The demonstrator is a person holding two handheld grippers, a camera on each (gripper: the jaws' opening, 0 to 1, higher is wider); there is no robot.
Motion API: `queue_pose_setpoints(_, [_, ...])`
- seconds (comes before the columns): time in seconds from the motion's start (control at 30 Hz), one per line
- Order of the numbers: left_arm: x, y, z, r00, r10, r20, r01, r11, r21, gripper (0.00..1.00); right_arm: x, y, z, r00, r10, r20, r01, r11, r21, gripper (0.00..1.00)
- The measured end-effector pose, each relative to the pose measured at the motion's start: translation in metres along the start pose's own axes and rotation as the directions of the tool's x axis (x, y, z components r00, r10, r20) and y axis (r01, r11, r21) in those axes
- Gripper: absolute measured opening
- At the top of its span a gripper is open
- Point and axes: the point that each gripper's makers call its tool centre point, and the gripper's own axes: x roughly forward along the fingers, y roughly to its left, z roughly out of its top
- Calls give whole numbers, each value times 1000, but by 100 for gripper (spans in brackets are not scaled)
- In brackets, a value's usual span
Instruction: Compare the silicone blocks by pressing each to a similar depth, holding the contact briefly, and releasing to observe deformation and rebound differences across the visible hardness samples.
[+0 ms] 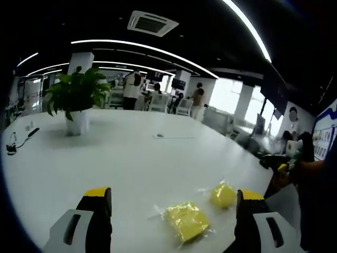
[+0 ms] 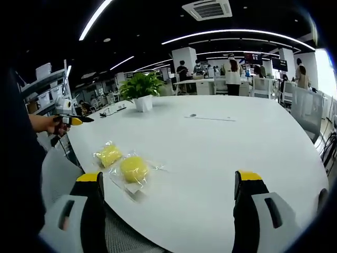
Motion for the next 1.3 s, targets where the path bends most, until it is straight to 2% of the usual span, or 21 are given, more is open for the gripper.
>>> queue_pose_setpoints(0.27, [31, -7, 8, 999, -50, -1, 50, 997, -52, 100, -8, -3, 2, 999, -24, 22, 24, 1000, 19, 97])
queue_pose_setpoints(0.43, [50, -28, 11, 996, -94, -4, 93, 989, -117, 99, -12, -4, 1, 999, -38, 27, 37, 999, 31, 97])
queue_pose_setpoints(0.63, [74, -46, -4, 990, -134, -46, 126, 981, -149, 98, -13, 3, 0, 999, -31, 32, 30, 999, 34, 97])
queue_pose_setpoints(0.8, [92, -59, -19, 985, -170, -42, 152, 950, -274, 96, -12, 4, -2, 999, -27, 23, 26, 999, 33, 97])
queue_pose_setpoints(0.97, [103, -65, -22, 982, -184, -45, 163, 943, -292, 95, -12, 5, 0, 999, -31, 30, 30, 999, 33, 97])
queue_pose_setpoints(1.13, [117, -70, -26, 976, -206, -71, 176, 938, -298, 93, -15, 4, -3, 999, -38, 29, 37, 999, 37, 97])
queue_pose_setpoints(1.3, [128, -72, -37, 972, -209, -109, 160, 925, -345, 90, -20, -1, -6, 998, -56, 30, 55, 997, 50, 97])
